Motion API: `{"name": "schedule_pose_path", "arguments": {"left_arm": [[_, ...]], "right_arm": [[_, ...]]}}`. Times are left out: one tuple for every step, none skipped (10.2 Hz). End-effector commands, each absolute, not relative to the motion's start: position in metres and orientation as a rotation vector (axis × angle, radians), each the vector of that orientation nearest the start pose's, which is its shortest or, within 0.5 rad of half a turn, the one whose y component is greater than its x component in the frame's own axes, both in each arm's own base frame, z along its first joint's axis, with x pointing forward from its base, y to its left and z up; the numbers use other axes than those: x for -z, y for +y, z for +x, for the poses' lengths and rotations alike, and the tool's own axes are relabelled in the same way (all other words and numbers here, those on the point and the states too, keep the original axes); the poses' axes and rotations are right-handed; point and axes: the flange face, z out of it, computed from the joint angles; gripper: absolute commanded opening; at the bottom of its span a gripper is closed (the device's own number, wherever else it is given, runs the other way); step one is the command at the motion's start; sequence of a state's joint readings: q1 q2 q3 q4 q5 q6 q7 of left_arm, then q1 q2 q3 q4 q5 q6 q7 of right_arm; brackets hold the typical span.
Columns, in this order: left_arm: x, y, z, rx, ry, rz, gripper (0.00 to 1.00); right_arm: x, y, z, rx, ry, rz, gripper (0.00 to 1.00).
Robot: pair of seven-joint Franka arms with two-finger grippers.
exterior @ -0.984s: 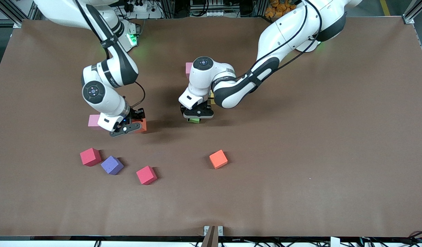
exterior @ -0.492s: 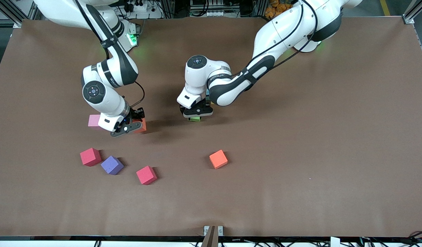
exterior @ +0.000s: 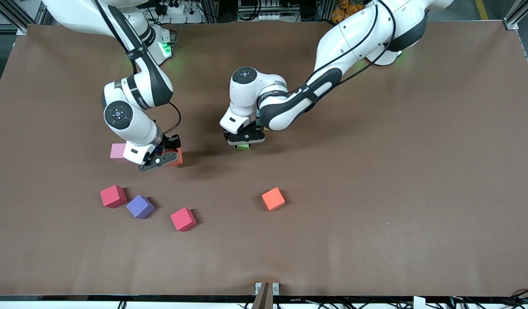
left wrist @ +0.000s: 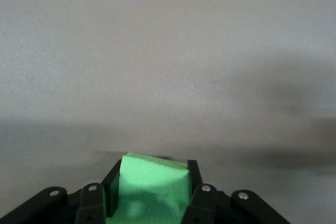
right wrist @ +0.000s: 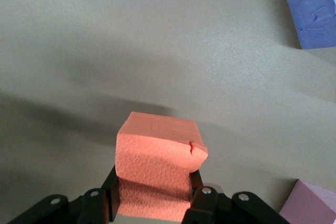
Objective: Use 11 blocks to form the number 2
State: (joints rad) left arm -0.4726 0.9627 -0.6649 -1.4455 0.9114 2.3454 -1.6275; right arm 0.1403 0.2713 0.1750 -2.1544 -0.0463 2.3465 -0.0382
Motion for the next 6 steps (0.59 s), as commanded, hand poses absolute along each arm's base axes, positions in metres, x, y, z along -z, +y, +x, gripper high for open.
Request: {"name": "schedule_pose_path", "arguments": {"left_arm": [[-0.2017,-0.6181,0.4012,0.308,-0.276,-3.258,0.30],[-0.2011,-0.6180,0.4007,0.311,-0.271,-3.257,0.30],[-0.1997,-0.6168,0.4007,0.316,-0.262,-3.251,0.30],[-0.1997,-0.6168,0.4007,0.318,-0.258,-3.251,0.30],[-0.1991,-0.6167,0.4001,0.314,-0.261,-3.250,0.32],[-0.1956,-0.6157,0.4001,0.307,-0.263,-3.246,0.33]], "right_arm": [[-0.2708,0.1735,0.5330,-0.115,-0.628,-3.080,0.00],[-0.2717,0.1743,0.5328,-0.113,-0.630,-3.079,0.00],[-0.2717,0.1743,0.5328,-0.113,-0.630,-3.079,0.00],[-0.2717,0.1743,0.5328,-0.113,-0.630,-3.079,0.00],[-0.2717,0.1743,0.5328,-0.113,-0.628,-3.078,0.00],[-0.2725,0.1743,0.5329,-0.111,-0.628,-3.078,0.00]]}}
